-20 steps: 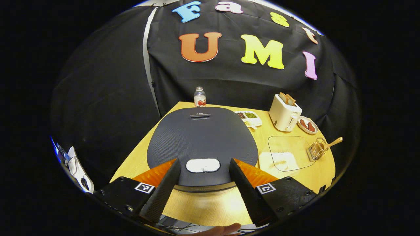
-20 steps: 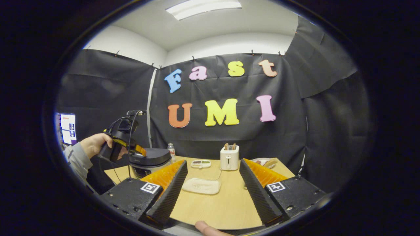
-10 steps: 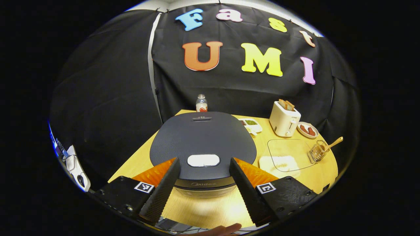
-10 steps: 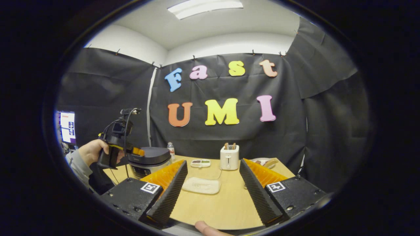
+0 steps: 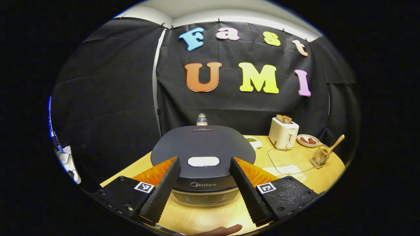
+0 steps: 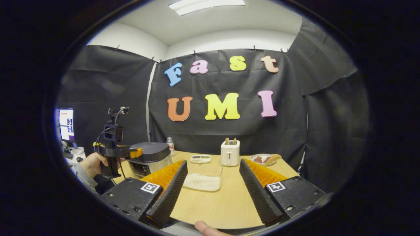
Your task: Close the left gripper, press the button to open the rice cooker; take a wooden spoon from the chopstick holder with the right hand, scoop a spoonful of rice and pour it into the rice cooker, then put the wooden spoon back into the chopstick holder.
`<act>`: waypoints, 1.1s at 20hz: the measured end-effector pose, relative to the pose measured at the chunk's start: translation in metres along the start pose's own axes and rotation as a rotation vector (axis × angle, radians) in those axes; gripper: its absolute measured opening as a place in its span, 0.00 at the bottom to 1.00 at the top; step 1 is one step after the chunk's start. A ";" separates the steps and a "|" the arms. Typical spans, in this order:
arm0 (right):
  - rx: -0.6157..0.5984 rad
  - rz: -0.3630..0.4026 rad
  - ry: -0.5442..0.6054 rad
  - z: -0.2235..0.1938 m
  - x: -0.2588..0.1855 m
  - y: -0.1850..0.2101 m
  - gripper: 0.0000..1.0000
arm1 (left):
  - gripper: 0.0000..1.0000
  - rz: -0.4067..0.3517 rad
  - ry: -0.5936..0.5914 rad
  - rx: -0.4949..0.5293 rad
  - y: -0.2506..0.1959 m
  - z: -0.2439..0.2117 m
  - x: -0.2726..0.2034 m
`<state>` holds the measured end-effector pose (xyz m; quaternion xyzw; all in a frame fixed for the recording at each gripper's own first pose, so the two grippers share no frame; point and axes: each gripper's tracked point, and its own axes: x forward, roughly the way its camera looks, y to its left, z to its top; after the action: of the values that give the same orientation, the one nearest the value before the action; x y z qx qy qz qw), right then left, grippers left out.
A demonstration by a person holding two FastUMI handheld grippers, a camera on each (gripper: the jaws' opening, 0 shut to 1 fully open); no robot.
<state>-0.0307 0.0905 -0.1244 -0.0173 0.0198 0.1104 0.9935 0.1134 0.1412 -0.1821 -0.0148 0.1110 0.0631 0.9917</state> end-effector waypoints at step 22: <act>-0.019 -0.122 -0.043 0.037 -0.012 -0.028 1.00 | 0.95 -0.112 -0.126 0.043 -0.040 0.073 -0.136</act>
<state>-0.0353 0.0624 -0.0860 -0.0254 -0.0037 0.0504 0.9984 0.0032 0.0879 -0.0802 0.0041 0.0487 0.0060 0.9988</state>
